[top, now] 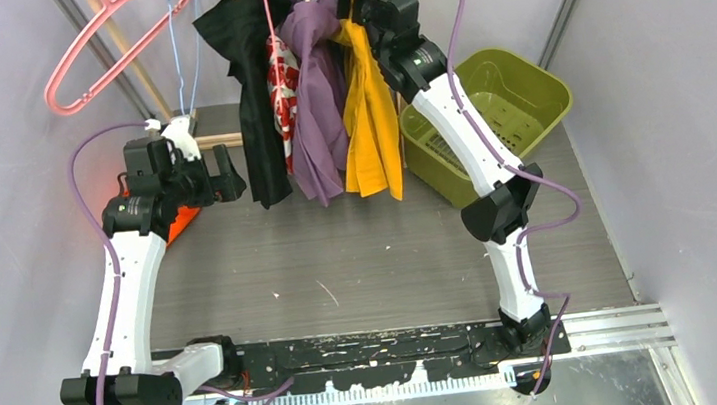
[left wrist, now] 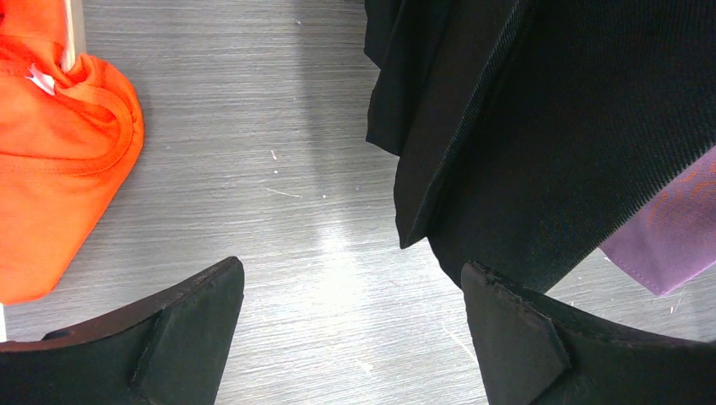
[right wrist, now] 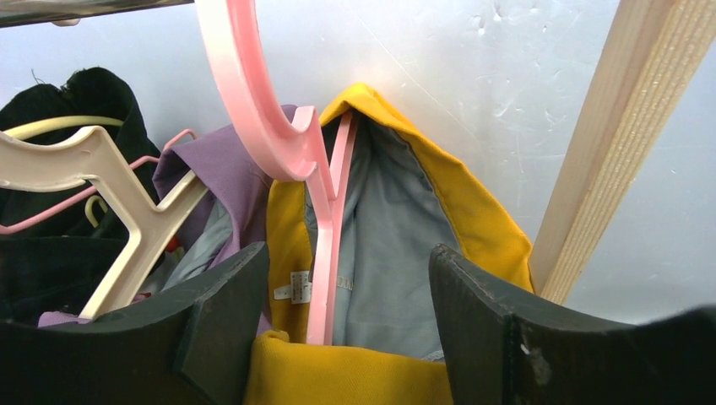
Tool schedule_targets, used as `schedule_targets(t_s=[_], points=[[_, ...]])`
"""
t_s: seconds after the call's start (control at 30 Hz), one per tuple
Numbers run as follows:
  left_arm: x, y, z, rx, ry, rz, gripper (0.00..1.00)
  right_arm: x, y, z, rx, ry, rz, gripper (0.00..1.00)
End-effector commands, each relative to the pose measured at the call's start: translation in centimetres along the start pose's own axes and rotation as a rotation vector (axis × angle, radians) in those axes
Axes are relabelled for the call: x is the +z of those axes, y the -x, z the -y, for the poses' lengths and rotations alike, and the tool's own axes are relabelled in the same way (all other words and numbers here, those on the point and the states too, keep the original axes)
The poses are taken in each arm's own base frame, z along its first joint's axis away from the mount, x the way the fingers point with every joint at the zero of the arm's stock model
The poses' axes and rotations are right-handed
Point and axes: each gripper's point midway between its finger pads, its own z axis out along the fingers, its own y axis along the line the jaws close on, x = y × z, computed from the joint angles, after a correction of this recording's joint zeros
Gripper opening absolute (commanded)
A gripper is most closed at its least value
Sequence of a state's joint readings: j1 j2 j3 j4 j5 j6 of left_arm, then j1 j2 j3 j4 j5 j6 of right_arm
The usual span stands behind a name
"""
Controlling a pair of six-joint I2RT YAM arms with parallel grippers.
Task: Remove the skirt from the hanger
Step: Pick up the hanger from the clothesline.
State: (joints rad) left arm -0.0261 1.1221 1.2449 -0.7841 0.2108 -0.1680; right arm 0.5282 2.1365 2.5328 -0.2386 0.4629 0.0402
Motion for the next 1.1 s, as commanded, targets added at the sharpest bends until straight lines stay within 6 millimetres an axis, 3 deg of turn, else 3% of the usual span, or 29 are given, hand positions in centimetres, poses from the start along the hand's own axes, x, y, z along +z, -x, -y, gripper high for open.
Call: schedule_targets(t_s=[0.0,0.13,0.27,0.33,0.53,0.77,1.07], points=[[-0.2,0.4,-0.2,0.026,0.01,0.014,1.0,0.5,0.2,0.5,0.017,-0.022,0.022,0.72],[-0.2,0.3,-0.3,0.031,0.018,0.011,1.0,0.5,-1.7,0.6,-0.006,-0.023,-0.028,0.7],[-0.2,-0.1,-0.6,0.031,0.026,0.008,1.0,0.4,-3.8,0.8,-0.038,-0.023,-0.077,0.59],[-0.2,-0.2,-0.6,0.032,0.027,0.007,0.99,0.4,-5.1,1.1,-0.058,-0.032,-0.103,0.5],[-0.3,-0.1,-0.7,0.034,0.034,0.01,1.0,0.4,-7.8,2.5,-0.095,-0.1,-0.138,0.02],[-0.3,0.0,-0.6,0.031,0.032,0.014,1.0,0.7,-7.5,4.0,-0.176,-0.168,-0.098,0.01],[-0.3,0.3,-0.7,0.028,0.037,0.024,0.99,2.1,-4.7,4.5,-0.344,-0.215,0.021,0.01]])
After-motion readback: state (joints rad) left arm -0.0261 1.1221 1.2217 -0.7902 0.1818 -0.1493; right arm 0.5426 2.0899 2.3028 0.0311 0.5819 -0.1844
